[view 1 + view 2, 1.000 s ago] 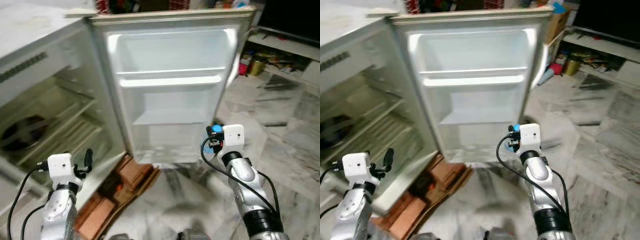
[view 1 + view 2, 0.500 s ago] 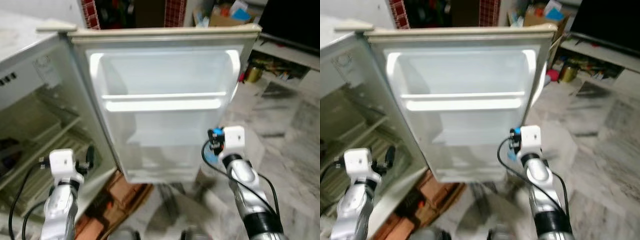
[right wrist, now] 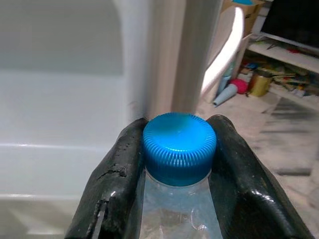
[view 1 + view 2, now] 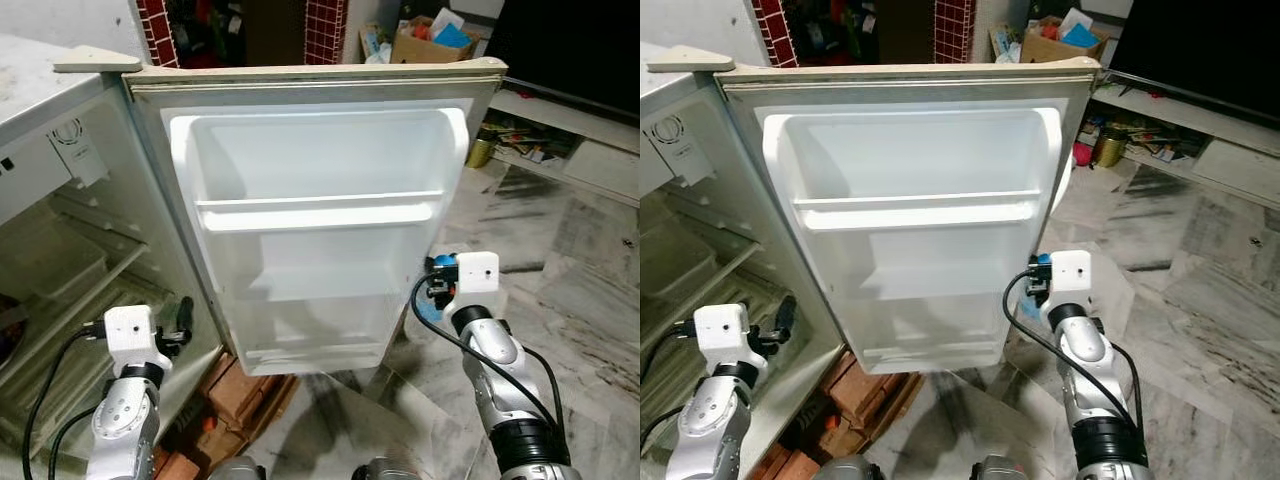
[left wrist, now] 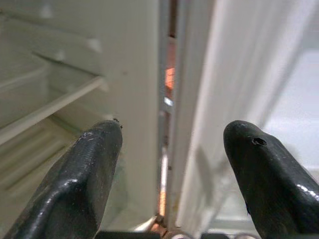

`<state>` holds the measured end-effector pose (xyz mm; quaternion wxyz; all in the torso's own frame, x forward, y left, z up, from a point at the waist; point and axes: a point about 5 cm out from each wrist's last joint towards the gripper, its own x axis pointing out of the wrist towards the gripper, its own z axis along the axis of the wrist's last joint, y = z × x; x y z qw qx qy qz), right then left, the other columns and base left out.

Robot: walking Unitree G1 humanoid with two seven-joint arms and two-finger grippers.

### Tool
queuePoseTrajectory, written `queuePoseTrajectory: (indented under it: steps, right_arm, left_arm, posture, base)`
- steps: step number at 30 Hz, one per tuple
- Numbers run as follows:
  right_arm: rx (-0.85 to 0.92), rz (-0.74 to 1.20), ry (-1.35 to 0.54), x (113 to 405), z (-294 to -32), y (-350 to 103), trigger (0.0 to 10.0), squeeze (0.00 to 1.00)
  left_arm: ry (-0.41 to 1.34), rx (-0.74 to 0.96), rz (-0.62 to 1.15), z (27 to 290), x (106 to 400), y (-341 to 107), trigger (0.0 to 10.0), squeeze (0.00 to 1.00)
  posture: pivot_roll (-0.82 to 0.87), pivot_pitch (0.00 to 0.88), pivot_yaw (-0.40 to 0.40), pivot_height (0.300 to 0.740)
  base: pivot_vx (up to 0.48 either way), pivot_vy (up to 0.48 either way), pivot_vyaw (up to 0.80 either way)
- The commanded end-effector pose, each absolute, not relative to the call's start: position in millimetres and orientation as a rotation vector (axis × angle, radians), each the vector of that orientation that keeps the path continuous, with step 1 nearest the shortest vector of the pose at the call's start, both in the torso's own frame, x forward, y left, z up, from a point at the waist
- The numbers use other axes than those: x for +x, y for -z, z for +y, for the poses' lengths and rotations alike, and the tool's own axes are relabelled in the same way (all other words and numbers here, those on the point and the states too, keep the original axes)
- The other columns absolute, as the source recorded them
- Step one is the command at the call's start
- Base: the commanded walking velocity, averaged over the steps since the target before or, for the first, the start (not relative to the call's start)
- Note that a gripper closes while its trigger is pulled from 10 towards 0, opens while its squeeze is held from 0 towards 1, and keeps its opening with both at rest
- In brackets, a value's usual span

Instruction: Restocking fridge

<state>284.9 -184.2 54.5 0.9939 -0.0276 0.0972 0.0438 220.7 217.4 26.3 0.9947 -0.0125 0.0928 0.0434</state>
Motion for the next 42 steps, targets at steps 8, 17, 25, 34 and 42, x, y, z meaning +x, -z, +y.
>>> queuePoseTrajectory:
  steps: [8, 17, 25, 34, 42]
  right_arm:
    - [0.04, 0.236, -0.219, 283.5, -163.0, -52.8, 10.0, 0.0]
    - [0.039, 0.168, -0.24, 288.6, -160.0, -63.5, 10.0, 0.0]
    - [0.024, 0.156, -0.227, 289.5, -160.8, -64.9, 10.0, 0.0]
    - [0.014, 0.158, -0.185, 291.4, -167.8, -64.5, 10.0, 0.0]
    - [-0.011, 0.155, -0.155, 292.0, -170.4, -63.6, 10.0, 0.0]
  left_arm:
    - [-0.08, -0.016, 0.193, 217.1, 220.7, -27.5, 10.0, 0.0]
    - [-0.091, -0.017, 0.219, 218.5, 219.7, -25.5, 10.0, 0.0]
    - [-0.086, -0.01, 0.221, 218.7, 219.9, -26.0, 10.0, 0.0]
    - [-0.08, -0.004, 0.207, 218.5, 221.2, -27.8, 10.0, 0.0]
    - [-0.069, 0.002, 0.193, 216.4, 223.0, -29.7, 10.0, 0.0]
  posture:
    - [0.1, 0.002, -0.007, 0.74]
    - [0.1, 0.01, -0.004, 0.74]
    - [0.1, 0.008, -0.004, 0.74]
    - [0.1, 0.006, 0.0, 0.74]
    - [0.1, 0.006, -0.003, 0.74]
  base:
    - [0.0, 0.0, 0.0]
    - [0.0, 0.032, 0.0]
    - [0.0, 0.448, 0.0]
    - [0.0, 0.172, -0.04]
    - [0.0, 0.0, 0.0]
